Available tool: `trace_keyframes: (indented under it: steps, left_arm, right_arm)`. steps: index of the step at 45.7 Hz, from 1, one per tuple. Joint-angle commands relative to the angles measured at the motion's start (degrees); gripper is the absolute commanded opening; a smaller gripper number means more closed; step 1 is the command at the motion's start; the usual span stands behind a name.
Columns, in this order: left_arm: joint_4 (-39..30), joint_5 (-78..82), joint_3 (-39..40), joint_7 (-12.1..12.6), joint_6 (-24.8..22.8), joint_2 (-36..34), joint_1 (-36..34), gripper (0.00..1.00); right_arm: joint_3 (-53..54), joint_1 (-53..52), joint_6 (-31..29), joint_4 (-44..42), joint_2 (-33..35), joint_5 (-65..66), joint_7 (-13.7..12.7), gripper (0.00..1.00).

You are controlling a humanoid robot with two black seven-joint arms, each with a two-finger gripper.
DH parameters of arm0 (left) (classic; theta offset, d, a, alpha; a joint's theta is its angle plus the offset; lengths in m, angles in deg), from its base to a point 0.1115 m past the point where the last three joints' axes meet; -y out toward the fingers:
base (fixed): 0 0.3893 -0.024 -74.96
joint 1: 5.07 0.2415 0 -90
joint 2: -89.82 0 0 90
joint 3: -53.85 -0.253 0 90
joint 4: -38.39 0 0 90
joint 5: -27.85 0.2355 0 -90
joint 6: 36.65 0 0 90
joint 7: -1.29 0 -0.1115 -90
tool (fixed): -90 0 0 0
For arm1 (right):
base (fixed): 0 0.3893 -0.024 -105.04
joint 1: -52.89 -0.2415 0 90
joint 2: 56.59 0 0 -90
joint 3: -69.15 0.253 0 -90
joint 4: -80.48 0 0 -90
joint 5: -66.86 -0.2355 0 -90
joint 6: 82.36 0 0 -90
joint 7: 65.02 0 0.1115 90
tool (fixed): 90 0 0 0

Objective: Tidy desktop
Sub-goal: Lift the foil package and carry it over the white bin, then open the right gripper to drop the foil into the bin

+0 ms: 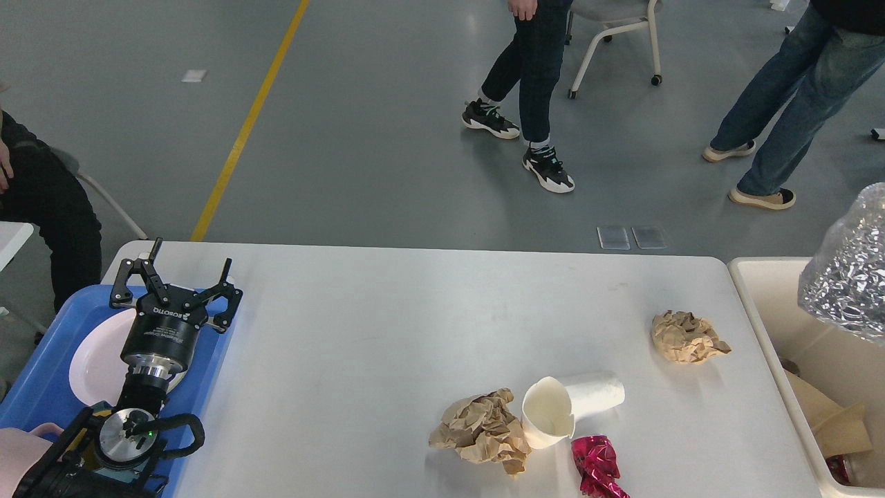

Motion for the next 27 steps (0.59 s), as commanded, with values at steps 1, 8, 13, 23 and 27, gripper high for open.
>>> trace_keyframes:
  steps: [1,8,13,23,27]
  left_arm:
    - [0.0,0.0,0.0,-0.1,0.0,0.0,0.0,0.97]
    - [0.0,0.0,0.0,0.0,0.0,0.0,0.0,0.96]
    - [0.0,0.0,0.0,-0.1,0.0,0.0,0.0,0.96]
    - [0.0,0.0,0.0,-0.1,0.0,0.0,0.0,0.96]
    - [0.0,0.0,0.0,-0.1,0.0,0.0,0.0,0.96]
  right_arm:
    - [9.7,15.2,7.4,-8.1,0.9,0.0,-0.4,0.0]
    - [20.8,32.3,10.6,-21.7,-0.2,-1.3,-0.7,0.0]
    - [28.3,43.1,12.7,-32.9,-4.4,-2.0,-0.7,0.0]
    - [39.5,61.7,16.1,-53.2,-15.3,-1.9,-1.0,0.0]
    - [40.4,65.1,16.5,-56.1,-17.9,-1.9,-1.2,0.0]
